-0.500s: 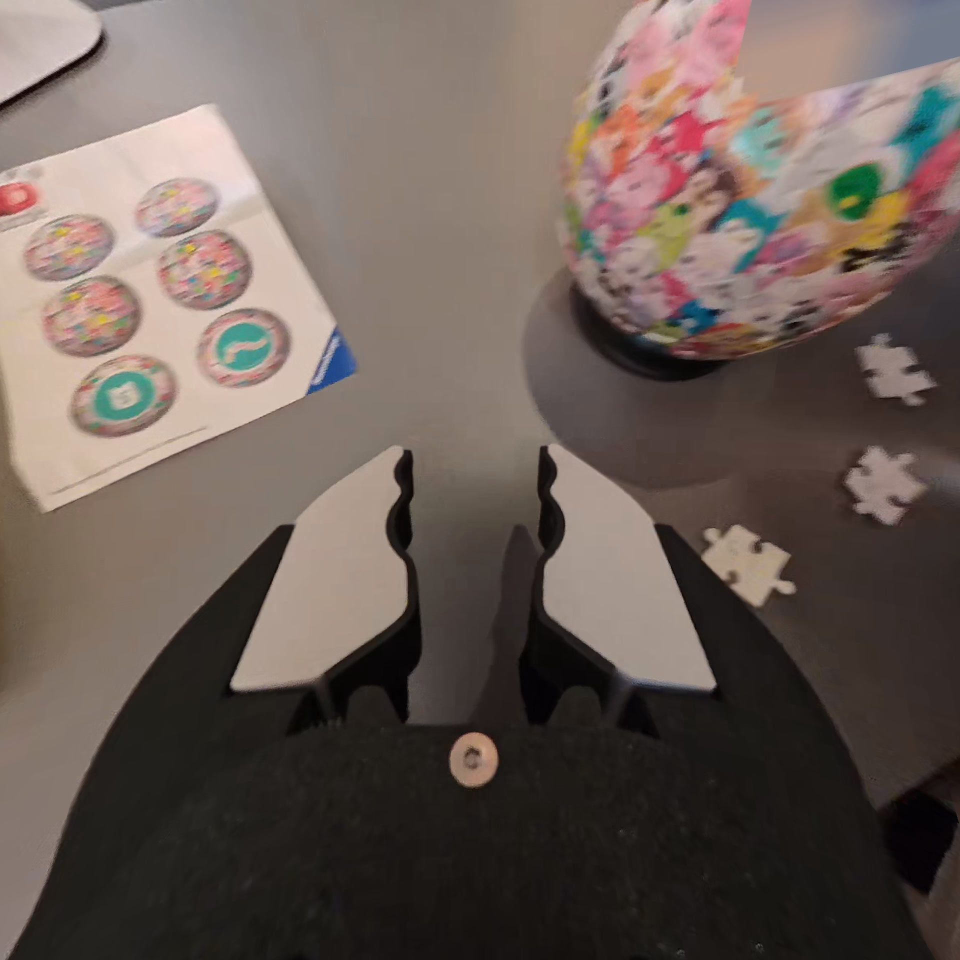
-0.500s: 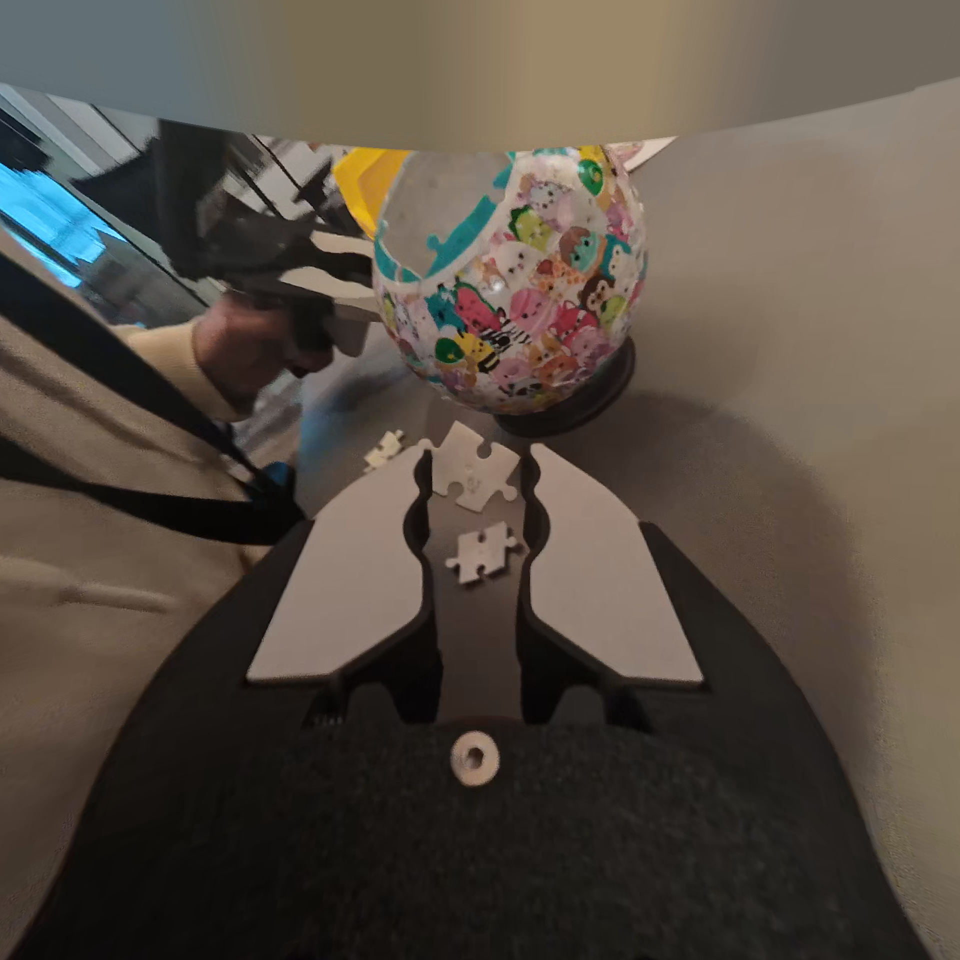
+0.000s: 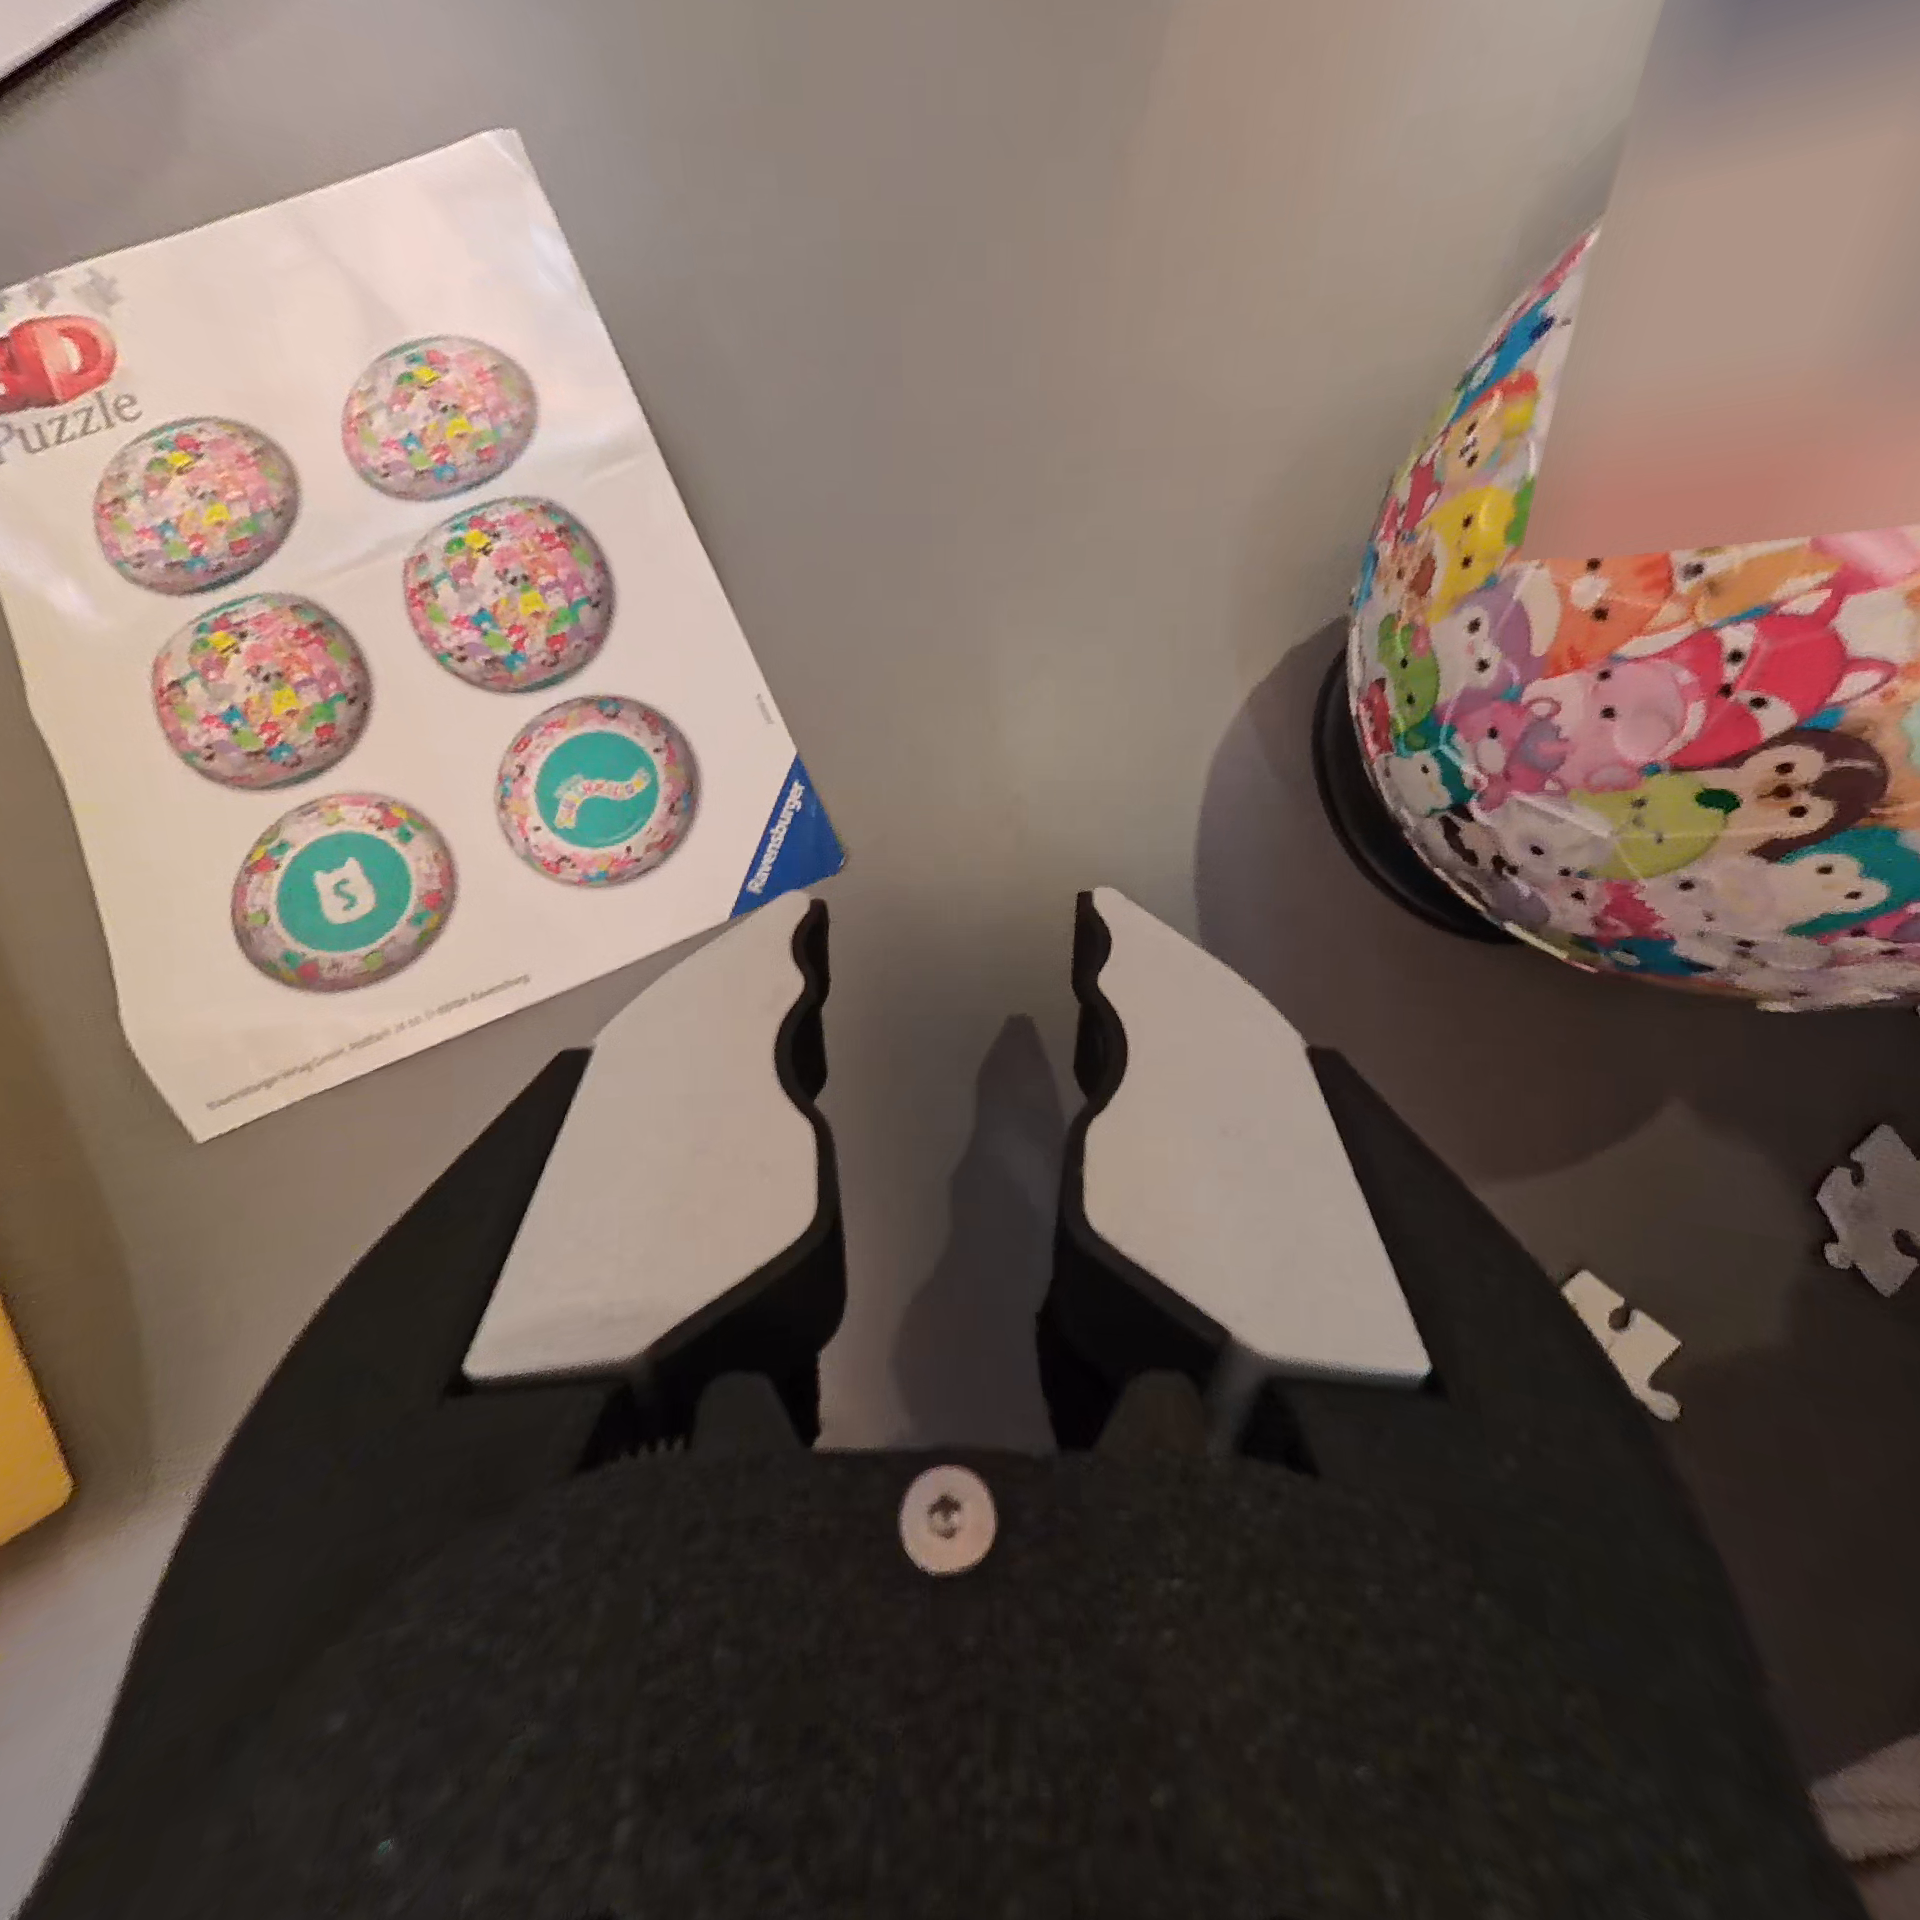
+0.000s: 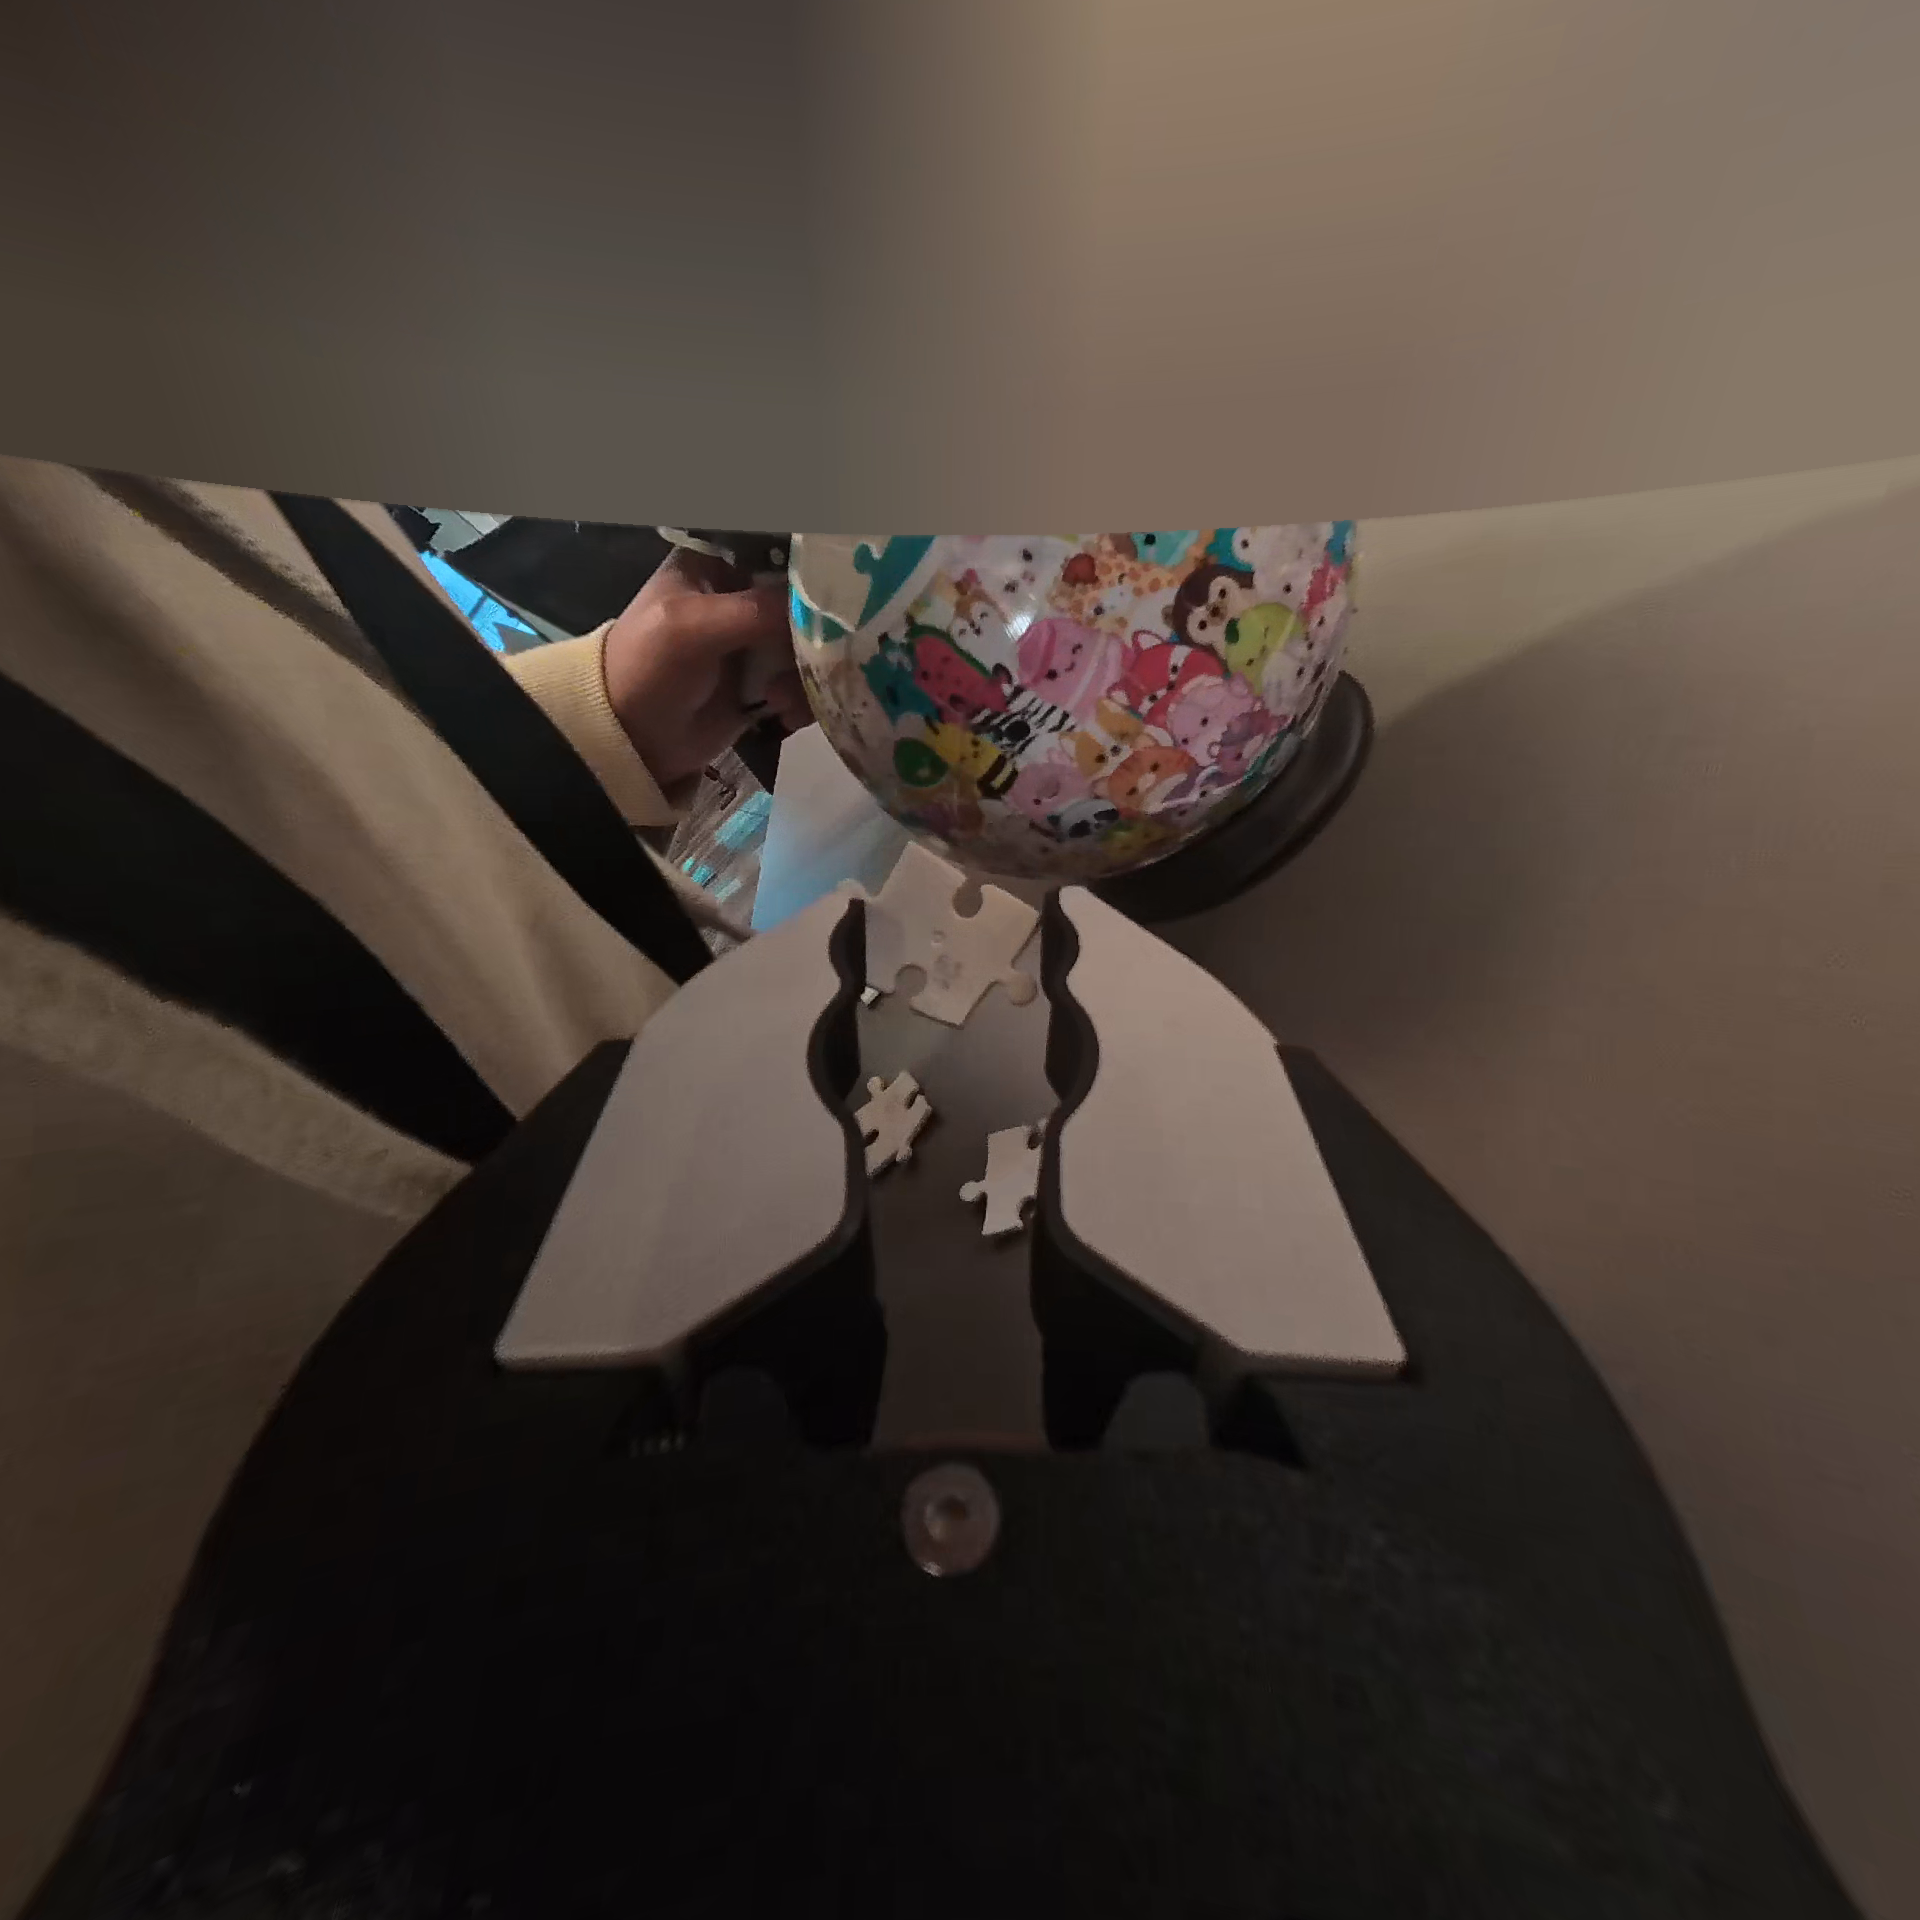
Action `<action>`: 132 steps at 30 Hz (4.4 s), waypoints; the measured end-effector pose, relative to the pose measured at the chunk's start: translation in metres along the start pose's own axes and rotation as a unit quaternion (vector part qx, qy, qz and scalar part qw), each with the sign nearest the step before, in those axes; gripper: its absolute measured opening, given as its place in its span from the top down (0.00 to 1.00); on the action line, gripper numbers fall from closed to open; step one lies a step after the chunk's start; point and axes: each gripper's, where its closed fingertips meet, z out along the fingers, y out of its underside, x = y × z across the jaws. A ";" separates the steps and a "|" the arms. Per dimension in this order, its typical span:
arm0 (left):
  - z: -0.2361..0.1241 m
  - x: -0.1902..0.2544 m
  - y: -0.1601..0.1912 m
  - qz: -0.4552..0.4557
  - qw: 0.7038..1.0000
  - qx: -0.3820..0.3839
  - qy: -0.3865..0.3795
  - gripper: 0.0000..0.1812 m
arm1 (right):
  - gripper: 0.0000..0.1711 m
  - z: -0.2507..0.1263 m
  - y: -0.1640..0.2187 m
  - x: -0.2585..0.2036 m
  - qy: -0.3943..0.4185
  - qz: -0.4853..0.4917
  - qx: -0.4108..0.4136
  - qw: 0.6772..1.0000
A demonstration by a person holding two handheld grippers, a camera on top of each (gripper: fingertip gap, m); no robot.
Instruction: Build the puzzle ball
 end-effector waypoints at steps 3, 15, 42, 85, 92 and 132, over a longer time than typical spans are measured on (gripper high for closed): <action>0.003 0.003 0.000 0.007 1.000 0.000 0.009 0.75 | 0.82 -0.001 0.000 -0.001 0.000 -0.001 0.005 1.000; 0.006 -0.004 0.006 -0.015 1.000 0.008 0.017 0.76 | 0.89 0.004 -0.002 -0.003 -0.015 0.003 0.006 1.000; -0.036 0.017 0.013 -0.041 0.993 0.084 0.073 0.78 | 0.86 0.000 0.049 -0.015 0.042 -0.123 -0.188 0.974; -0.106 0.220 0.015 0.222 0.882 0.208 0.359 0.80 | 0.86 0.028 0.015 -0.135 -0.248 0.046 0.034 0.967; -0.132 0.226 -0.004 0.214 0.817 0.239 0.479 0.81 | 0.86 0.035 0.022 -0.147 -0.376 0.183 0.049 0.907; -0.096 0.145 -0.039 0.117 0.899 0.234 0.350 0.91 | 0.99 0.062 -0.068 -0.052 -0.036 0.061 0.069 0.995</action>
